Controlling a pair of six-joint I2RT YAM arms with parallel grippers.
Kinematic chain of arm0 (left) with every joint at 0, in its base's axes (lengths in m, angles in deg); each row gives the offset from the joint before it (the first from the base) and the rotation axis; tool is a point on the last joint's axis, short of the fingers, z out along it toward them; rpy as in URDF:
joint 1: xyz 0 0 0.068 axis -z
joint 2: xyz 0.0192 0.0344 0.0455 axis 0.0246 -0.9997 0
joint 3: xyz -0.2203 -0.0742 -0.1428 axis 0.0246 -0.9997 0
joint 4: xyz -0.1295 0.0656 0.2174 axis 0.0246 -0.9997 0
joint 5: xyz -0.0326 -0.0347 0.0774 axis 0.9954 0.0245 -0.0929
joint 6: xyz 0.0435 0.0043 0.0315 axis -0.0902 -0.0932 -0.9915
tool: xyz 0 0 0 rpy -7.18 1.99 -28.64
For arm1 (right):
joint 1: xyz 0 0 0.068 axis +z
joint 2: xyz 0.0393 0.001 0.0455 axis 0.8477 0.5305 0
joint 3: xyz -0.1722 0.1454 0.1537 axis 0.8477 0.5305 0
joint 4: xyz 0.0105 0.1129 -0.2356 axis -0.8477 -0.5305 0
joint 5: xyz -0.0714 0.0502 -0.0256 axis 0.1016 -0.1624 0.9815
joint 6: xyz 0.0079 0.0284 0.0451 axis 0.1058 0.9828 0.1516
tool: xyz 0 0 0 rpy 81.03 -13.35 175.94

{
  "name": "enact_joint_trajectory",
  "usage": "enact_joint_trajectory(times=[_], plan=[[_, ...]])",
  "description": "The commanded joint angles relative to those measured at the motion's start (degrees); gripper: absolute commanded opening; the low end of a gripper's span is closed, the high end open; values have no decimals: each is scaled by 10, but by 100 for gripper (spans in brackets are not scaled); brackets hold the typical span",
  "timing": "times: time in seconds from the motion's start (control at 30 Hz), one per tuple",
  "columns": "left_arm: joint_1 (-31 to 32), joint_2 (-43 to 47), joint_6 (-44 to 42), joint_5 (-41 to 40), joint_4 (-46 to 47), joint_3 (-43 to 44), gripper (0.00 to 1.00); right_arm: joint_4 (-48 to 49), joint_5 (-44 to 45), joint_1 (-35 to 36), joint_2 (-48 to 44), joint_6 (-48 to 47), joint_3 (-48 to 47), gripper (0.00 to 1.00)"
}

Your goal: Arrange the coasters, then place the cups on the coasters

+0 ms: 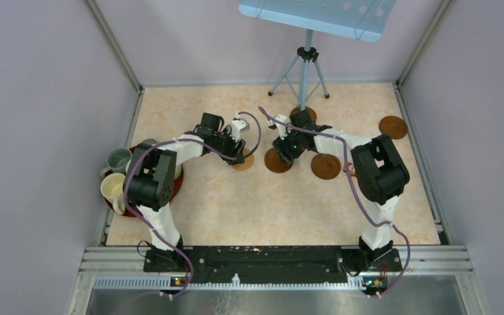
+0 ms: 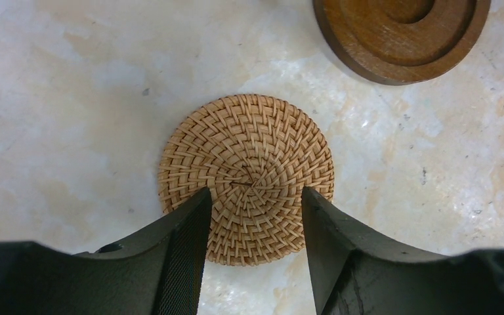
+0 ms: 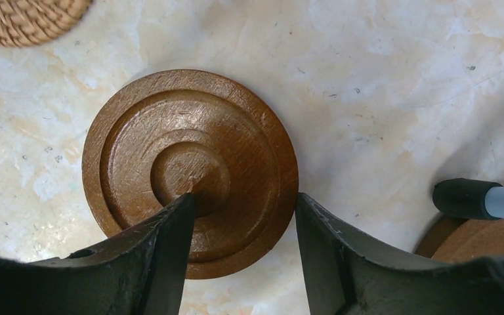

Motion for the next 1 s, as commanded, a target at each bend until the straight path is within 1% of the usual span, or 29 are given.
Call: enact_joint_trajectory(times=[0.0,0.2,0.3,0.4,0.6,0.67,0.8,0.97], plan=[[24,-18,35,3,-57,-28,58,-36,28,2,-18,-9,18,57],[24,-5,34,2,-63,-37,59,-42,32,-9,-27,-13,19,58],[24,0,37,0,-68,-32,63,-46,18,-9,-38,-14,19,60],[24,6,42,3,-77,-16,68,-45,3,-9,-62,-12,15,65],[23,23,51,13,-110,42,77,-66,-24,-11,-112,3,-28,73],[24,33,52,12,-122,58,80,-77,-33,-16,-125,5,-36,73],[23,56,48,12,-142,71,84,-113,-46,-49,-145,-9,-26,73],[19,81,36,15,-163,66,92,-153,-55,-106,-168,-49,24,71]])
